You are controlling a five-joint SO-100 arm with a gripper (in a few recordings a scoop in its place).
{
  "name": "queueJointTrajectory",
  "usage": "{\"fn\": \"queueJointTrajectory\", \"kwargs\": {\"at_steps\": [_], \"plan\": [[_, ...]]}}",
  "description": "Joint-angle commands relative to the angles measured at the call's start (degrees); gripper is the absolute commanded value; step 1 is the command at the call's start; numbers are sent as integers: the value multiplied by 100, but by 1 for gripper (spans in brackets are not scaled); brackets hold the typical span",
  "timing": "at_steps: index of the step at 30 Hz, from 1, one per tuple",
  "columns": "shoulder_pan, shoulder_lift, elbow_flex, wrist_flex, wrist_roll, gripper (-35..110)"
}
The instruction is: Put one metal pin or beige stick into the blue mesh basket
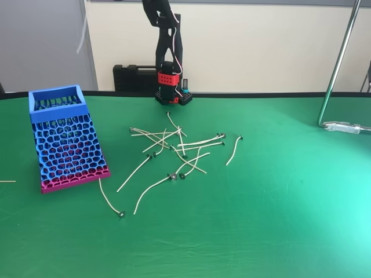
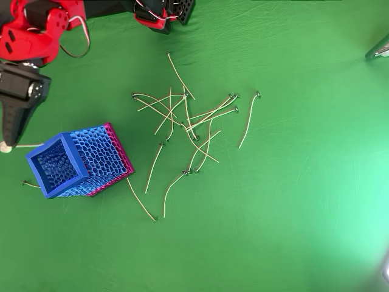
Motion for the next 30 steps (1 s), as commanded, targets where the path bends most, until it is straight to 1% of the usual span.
{"fn": "queueJointTrajectory", "kwargs": {"at_steps": [1,10,16,22,30], "plan": [[369,-466,-694,-237,-79,1],[932,-1696,-896,-729,141,1],[835,-2030,-738,-1143,272,1],[703,-2057,-773,-1134,615,1],[571,-2136,-378,-1371,1195,1]]}}
